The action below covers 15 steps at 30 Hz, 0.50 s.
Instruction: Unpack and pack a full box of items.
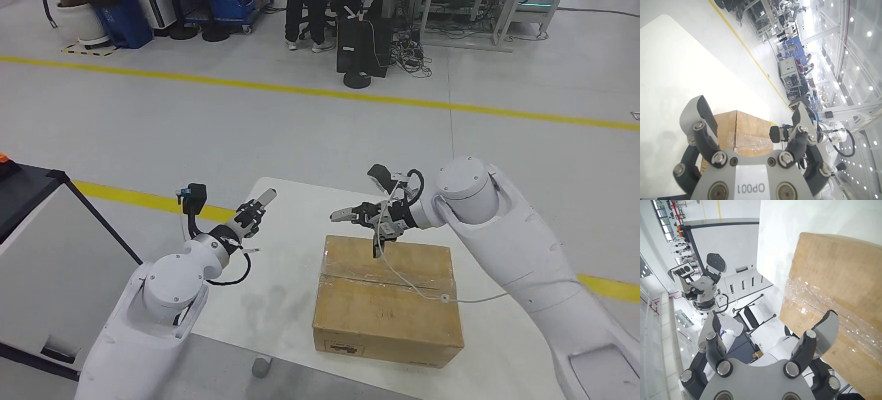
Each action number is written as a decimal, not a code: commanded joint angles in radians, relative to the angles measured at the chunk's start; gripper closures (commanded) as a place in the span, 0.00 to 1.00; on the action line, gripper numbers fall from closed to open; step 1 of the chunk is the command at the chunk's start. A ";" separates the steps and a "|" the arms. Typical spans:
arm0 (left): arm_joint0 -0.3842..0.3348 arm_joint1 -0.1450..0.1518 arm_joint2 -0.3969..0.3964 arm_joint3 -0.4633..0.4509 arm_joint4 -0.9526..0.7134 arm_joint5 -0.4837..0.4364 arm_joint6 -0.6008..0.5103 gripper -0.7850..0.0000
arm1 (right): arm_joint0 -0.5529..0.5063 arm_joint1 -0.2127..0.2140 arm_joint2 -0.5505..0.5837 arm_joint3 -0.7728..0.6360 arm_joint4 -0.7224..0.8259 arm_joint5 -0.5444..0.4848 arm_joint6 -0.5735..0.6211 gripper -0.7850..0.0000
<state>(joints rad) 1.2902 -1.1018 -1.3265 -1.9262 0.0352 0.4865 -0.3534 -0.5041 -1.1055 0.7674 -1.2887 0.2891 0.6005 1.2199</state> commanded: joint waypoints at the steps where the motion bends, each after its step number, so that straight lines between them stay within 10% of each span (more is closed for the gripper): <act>1: 0.000 0.000 0.000 0.000 0.000 0.000 0.000 0.00 | 0.000 0.000 0.000 0.000 0.000 0.000 0.000 0.00; 15: 0.000 0.000 0.000 0.000 0.000 0.000 0.000 0.00 | -0.027 0.025 0.085 0.011 0.015 -0.013 -0.042 0.00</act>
<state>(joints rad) 1.2902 -1.1018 -1.3265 -1.9262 0.0352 0.4865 -0.3534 -0.5280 -1.0857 0.8312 -1.2820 0.2974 0.5865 1.1804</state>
